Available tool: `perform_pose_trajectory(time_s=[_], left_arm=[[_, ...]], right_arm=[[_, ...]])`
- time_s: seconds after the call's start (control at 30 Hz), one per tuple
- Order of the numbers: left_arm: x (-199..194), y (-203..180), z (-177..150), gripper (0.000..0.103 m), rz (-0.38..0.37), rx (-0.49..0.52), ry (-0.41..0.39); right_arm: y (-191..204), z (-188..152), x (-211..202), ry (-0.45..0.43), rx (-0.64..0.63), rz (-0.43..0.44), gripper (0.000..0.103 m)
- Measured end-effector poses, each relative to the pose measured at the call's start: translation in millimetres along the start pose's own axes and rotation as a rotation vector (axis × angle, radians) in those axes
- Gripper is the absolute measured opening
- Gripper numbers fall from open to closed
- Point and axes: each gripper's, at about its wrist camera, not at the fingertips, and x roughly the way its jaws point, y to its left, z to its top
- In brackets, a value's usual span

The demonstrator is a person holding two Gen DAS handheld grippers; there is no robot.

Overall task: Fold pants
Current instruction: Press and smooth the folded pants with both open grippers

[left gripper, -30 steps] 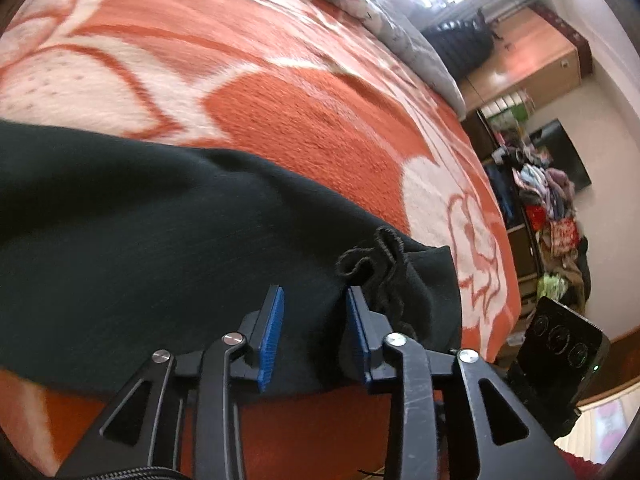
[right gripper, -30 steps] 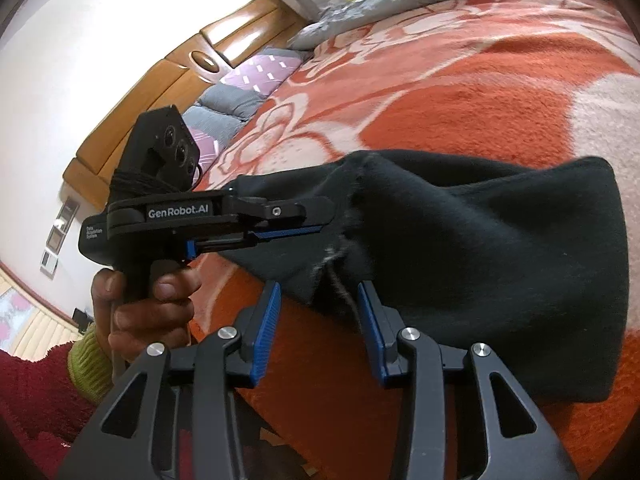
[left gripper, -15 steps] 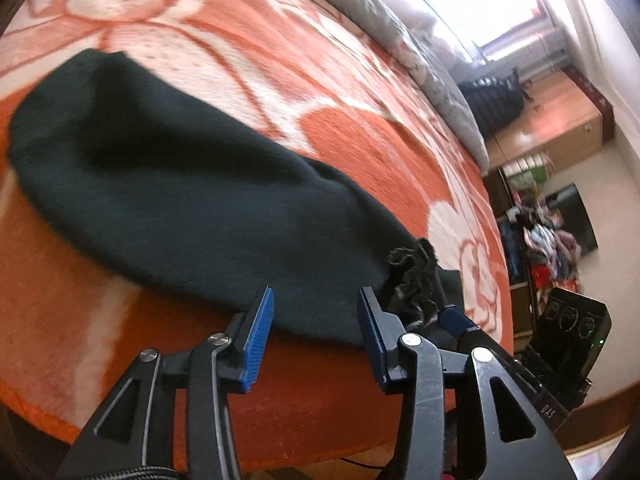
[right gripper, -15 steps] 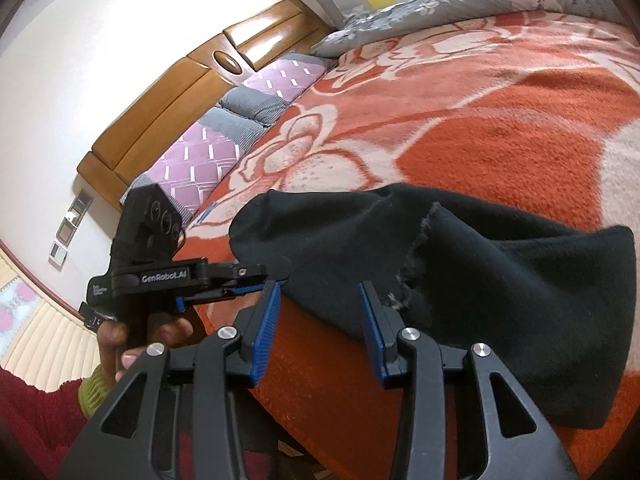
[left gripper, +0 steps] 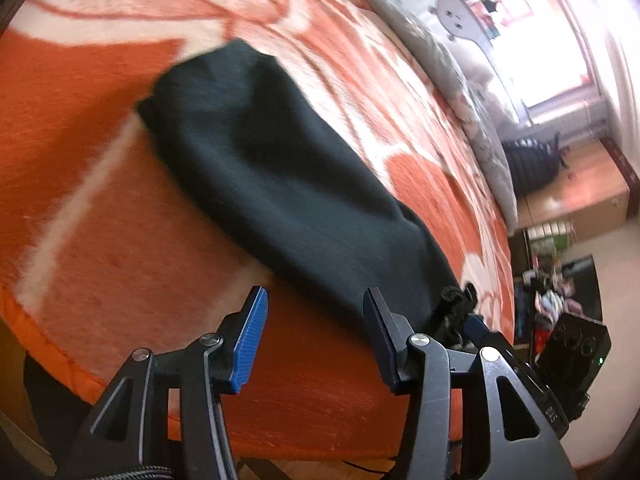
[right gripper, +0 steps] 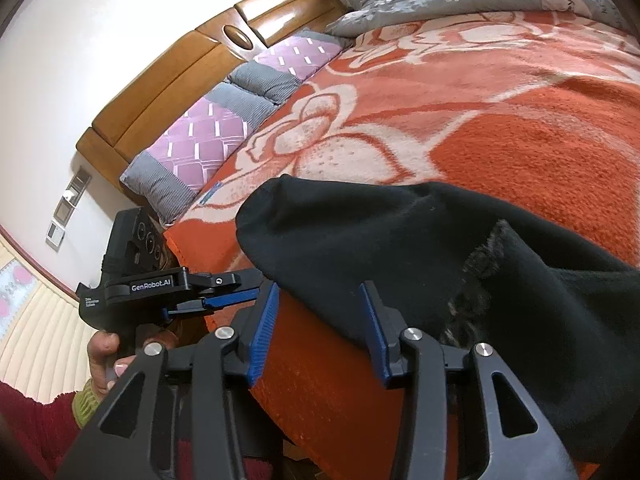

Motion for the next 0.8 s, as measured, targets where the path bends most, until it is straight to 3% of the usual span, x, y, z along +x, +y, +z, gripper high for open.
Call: perform_pose_trajectory(time_s=[0.53, 0.8], left_arm=[[-3.6, 56.9, 34.8, 0.052, -0.003, -0.187, -0.047], [2.4, 65.9, 47.3, 0.052, 0.018, -0.210, -0.072]], right_arm=[[23.6, 36.2, 48.4, 0.078, -0.085, 0.013, 0.047], [30.6, 68.6, 91.4, 0.144, -0.148, -0.003, 0.047]])
